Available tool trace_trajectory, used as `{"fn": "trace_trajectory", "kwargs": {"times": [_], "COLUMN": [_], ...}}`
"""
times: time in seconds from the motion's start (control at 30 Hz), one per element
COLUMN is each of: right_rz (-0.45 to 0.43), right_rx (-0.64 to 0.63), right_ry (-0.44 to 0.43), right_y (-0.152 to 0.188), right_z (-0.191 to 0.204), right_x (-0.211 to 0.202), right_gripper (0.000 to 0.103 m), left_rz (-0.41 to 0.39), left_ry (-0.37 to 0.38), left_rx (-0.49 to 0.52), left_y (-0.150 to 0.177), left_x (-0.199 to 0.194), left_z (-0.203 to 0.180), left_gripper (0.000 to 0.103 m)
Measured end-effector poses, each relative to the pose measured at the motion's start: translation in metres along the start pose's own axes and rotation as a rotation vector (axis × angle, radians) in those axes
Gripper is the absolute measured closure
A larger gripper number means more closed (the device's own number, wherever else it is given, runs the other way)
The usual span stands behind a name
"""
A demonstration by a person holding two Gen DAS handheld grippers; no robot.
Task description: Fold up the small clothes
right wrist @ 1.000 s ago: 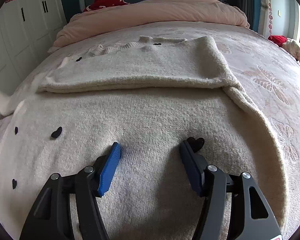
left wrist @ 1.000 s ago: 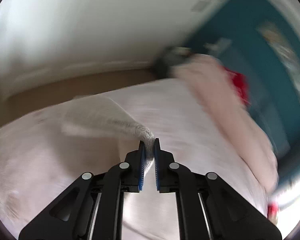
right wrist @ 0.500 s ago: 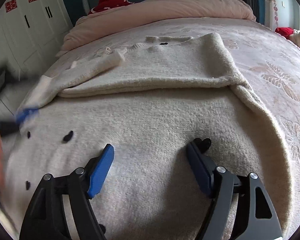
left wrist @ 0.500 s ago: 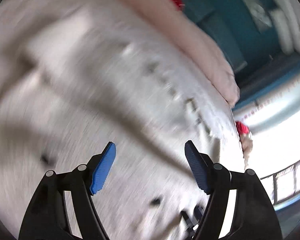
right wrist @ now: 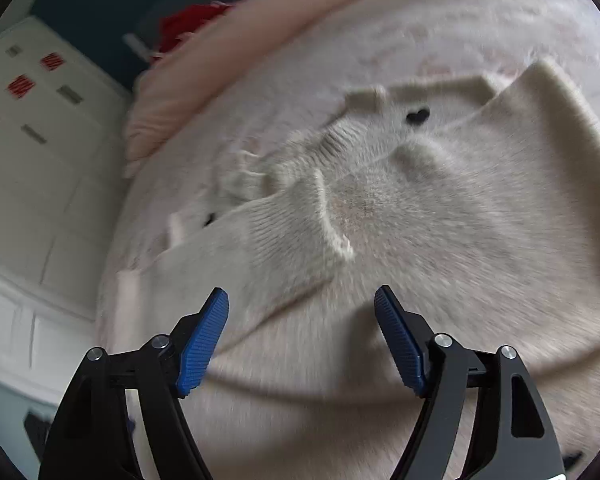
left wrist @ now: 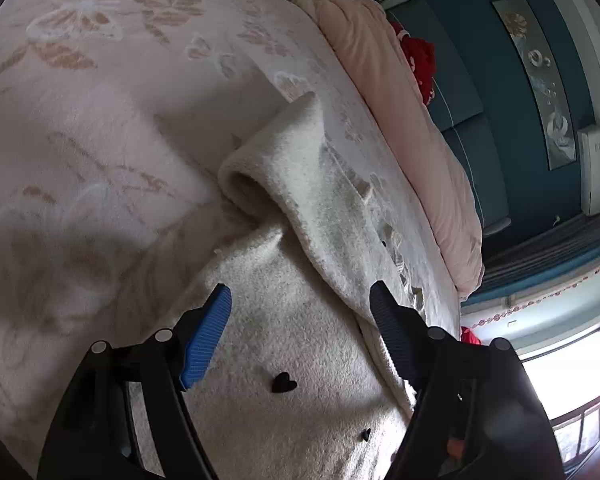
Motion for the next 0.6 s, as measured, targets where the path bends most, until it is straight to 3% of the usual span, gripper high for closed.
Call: {"fn": "trace_trajectory", "kwargs": {"times": [0.07,0.1,0.23,0.3,0.4,0.5,0.6], "right_rz": [-0.009,0.013,-0.045,-0.109,-0.221,-0.3,-0.282], "right_rx": [0.007,0.004,-0.089,-0.172,-0.276,-0.338,-0.268], "right_ry": [0.021,0.015,-0.09,-0.175,-0.238,-0.175,-0.004], "right_y": [-0.004,-0.006,-0.036,-0.062,-0.09,-0.103,-0.093], "right_z": [0.002,0.006,0.063,0.11,0.153,0.137,0.043], "right_x": [0.012,0.018,-0.001,-0.032,-0.089,-0.135,-0.14], "right_gripper": [0.084,0.095,0.096,0.096,0.096,0.096,0.096], "left_rz": [0.015,0.027,0.109,0.17,0.188,0.13,0.13], "left_ry": [0.018,0.035,0.132,0.192,0.2,0.148,0.049], "left_rx": [-0.02,-0.033,-0.146,-0.239,-0.296,-0.286,-0.251], "left_y": [-0.002,-0.001,0.001,-0.001,-0.009,-0.021,-0.021], "left_x": [0.006,0.006,0.012,0.025,0.042,0.054,0.075], "left_z": [-0.004,-0.003,-0.014,-0.025,-0.039,-0.046,-0.038], "left_gripper": [0.034,0.034,0.034,0.033,0.034,0.034,0.052]}}
Point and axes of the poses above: each gripper's, at about its wrist camera, not at the fingertips, and x roughly the way its jaws point, z to its left, y to its underside, the point moved 9 cm from there along x, roughly the way its jaws point, and after that the axes turned 15 degrees about -y, right-handed, at the moved point
